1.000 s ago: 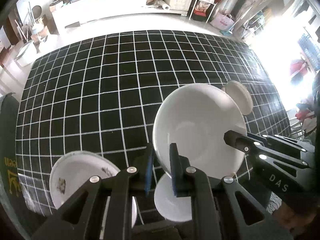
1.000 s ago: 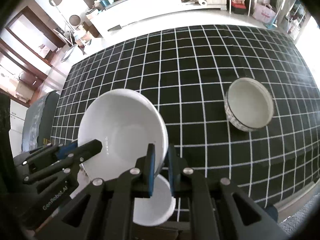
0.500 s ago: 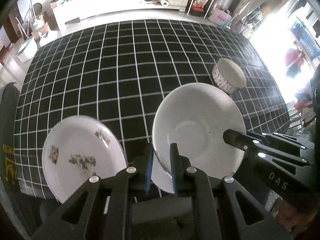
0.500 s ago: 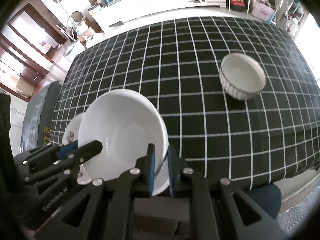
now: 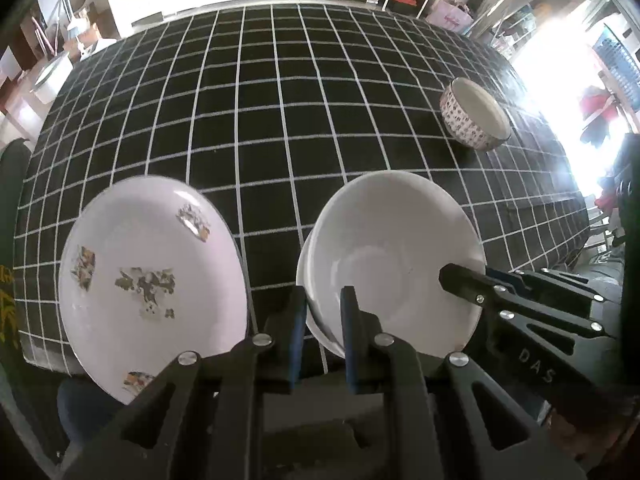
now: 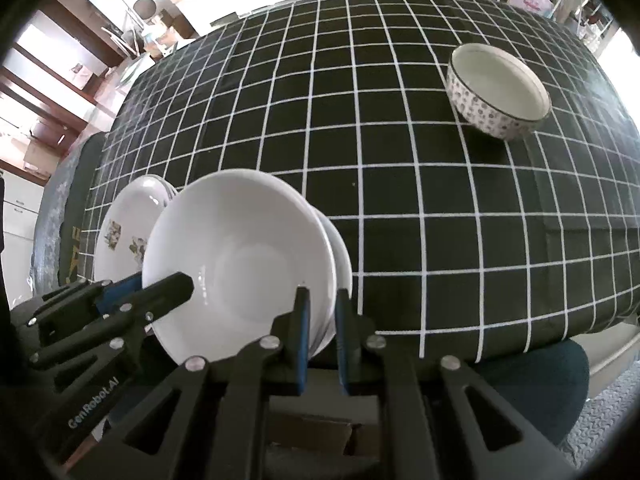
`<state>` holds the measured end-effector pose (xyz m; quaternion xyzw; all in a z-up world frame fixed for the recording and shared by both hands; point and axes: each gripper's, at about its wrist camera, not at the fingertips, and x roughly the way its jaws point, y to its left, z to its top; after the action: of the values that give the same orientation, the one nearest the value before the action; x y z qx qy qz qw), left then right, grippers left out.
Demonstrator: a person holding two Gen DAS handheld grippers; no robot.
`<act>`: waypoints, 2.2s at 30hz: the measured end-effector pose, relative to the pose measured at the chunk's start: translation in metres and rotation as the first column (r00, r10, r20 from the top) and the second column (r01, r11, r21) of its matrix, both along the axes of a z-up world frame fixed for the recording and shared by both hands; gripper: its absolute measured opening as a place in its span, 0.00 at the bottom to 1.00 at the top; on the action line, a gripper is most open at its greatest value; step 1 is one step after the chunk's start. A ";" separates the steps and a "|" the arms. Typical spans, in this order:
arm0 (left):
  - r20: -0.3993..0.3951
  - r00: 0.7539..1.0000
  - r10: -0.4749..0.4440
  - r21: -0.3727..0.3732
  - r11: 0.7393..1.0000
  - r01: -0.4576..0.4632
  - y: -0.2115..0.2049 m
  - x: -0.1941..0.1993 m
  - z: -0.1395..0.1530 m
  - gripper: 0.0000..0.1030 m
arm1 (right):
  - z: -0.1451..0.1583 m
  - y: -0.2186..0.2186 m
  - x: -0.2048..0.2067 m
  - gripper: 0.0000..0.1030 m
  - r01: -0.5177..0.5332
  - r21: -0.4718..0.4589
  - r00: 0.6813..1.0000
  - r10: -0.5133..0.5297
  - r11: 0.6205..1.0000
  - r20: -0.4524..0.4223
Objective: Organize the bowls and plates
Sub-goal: 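Lower the second white bowl into the first bowl and open both tools, then move both tools to the grey speckled bowl and grip its rim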
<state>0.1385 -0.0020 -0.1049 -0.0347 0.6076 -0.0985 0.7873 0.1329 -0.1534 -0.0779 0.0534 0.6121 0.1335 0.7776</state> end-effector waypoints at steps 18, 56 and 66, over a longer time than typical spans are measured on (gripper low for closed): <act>-0.021 1.000 0.001 0.013 1.000 0.000 -0.005 0.000 -0.016 0.14 | -0.007 0.008 0.003 0.15 -0.032 -0.070 0.999 0.033 0.997 0.015; 0.075 0.989 -0.131 -0.043 0.990 0.134 -0.089 0.071 0.063 0.14 | 0.063 -0.107 0.058 0.15 0.140 0.069 0.987 -0.145 0.988 0.076; 0.053 0.987 -0.150 -0.064 0.986 0.153 -0.128 0.114 0.057 0.14 | 0.054 -0.147 0.093 0.15 0.184 0.043 0.981 -0.186 0.982 0.060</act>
<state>0.2528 -0.1303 -0.0484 -0.0126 0.5857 -0.1793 0.7904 0.2258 -0.2999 -0.0240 0.1204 0.5767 0.0736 0.8047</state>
